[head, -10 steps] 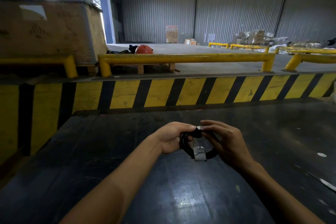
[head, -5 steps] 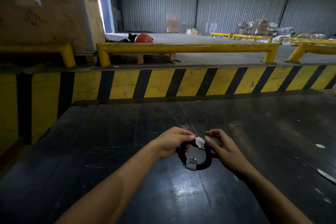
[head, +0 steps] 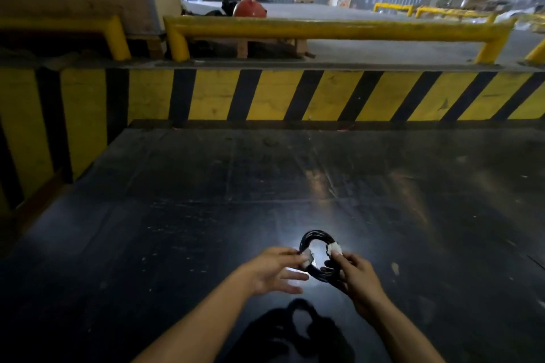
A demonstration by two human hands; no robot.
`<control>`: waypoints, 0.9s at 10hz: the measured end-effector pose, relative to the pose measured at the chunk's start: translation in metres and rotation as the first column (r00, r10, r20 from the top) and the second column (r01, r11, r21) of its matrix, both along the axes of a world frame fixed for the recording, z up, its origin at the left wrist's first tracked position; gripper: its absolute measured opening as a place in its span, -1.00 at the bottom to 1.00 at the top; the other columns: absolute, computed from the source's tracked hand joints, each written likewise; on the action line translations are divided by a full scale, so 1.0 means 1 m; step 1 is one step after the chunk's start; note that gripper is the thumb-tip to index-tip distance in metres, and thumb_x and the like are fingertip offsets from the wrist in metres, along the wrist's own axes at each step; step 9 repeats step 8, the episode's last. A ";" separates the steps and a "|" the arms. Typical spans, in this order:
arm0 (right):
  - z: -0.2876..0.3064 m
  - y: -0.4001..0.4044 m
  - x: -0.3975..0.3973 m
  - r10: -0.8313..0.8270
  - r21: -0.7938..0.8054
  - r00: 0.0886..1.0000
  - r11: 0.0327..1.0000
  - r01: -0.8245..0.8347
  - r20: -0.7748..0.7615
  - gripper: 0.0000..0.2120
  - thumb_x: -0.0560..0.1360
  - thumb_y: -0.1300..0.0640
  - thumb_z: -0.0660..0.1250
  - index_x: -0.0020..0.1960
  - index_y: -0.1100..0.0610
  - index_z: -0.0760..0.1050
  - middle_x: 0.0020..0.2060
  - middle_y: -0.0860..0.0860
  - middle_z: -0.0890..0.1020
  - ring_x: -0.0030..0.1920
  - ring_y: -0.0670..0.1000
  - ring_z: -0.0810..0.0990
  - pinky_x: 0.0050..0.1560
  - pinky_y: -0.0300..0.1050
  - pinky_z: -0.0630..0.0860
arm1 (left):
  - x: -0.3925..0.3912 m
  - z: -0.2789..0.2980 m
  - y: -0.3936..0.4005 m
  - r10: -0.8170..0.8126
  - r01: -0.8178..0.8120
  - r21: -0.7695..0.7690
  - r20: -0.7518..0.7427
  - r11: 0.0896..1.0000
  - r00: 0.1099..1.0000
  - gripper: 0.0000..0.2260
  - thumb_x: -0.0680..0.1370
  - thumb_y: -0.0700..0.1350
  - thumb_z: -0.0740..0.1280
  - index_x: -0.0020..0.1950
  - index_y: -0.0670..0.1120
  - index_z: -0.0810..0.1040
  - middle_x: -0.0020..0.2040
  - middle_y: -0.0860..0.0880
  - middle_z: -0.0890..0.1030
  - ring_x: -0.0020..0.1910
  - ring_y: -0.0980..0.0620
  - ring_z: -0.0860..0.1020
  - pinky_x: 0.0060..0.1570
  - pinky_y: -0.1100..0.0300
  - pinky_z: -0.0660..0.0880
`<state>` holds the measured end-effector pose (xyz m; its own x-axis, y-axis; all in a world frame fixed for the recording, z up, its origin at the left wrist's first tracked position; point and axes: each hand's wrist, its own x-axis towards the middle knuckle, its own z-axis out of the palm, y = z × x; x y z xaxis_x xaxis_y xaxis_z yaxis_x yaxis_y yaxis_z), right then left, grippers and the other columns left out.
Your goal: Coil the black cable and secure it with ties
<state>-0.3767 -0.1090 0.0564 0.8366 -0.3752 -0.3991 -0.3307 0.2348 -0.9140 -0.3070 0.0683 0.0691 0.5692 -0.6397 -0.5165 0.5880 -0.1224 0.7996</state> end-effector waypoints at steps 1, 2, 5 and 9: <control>-0.032 -0.001 0.007 0.044 -0.134 0.995 0.989 -0.056 -0.091 -0.84 0.51 0.17 0.33 -0.18 0.26 0.54 -0.26 0.19 0.61 -0.25 0.10 0.57 -0.28 -0.11 0.53 | -0.002 -0.020 -0.013 0.132 -0.140 0.172 0.059 0.975 0.990 -0.76 0.47 -0.21 0.42 0.09 -0.19 0.49 -0.06 -0.15 0.60 -0.18 -0.04 0.61 -0.26 0.12 0.61; -0.053 -0.005 0.016 0.146 -0.394 0.969 0.894 -0.215 -0.198 -0.78 0.50 0.16 0.34 -0.27 0.27 0.55 -0.34 0.19 0.59 -0.29 0.08 0.53 -0.24 -0.07 0.46 | 0.002 -0.042 -0.023 0.137 -0.170 0.320 0.122 0.932 0.983 -0.81 0.51 -0.22 0.35 0.11 -0.20 0.49 -0.05 -0.16 0.57 -0.24 0.02 0.55 -0.22 0.21 0.52; -0.070 -0.010 0.034 0.248 -0.567 0.907 0.715 -0.408 -0.340 -0.80 0.48 0.13 0.34 -0.05 0.27 0.58 -0.15 0.18 0.69 -0.24 0.06 0.60 -0.27 -0.17 0.43 | 0.020 -0.076 -0.040 0.144 -0.220 0.489 0.189 0.844 0.971 -0.81 0.51 -0.20 0.36 -0.27 -0.06 0.45 -0.30 -0.04 0.53 -0.37 0.10 0.49 -0.29 0.28 0.45; -0.058 -0.012 0.035 0.223 -0.570 0.919 0.730 -0.378 -0.324 -0.62 0.48 0.02 0.34 0.17 0.27 0.48 0.02 0.18 0.64 -0.07 0.12 0.63 -0.15 -0.07 0.54 | 0.020 -0.072 -0.033 0.152 -0.272 0.507 0.266 0.818 0.952 -0.68 0.49 -0.18 0.37 0.19 -0.12 0.38 -0.11 -0.11 0.49 -0.31 0.06 0.47 -0.41 0.29 0.37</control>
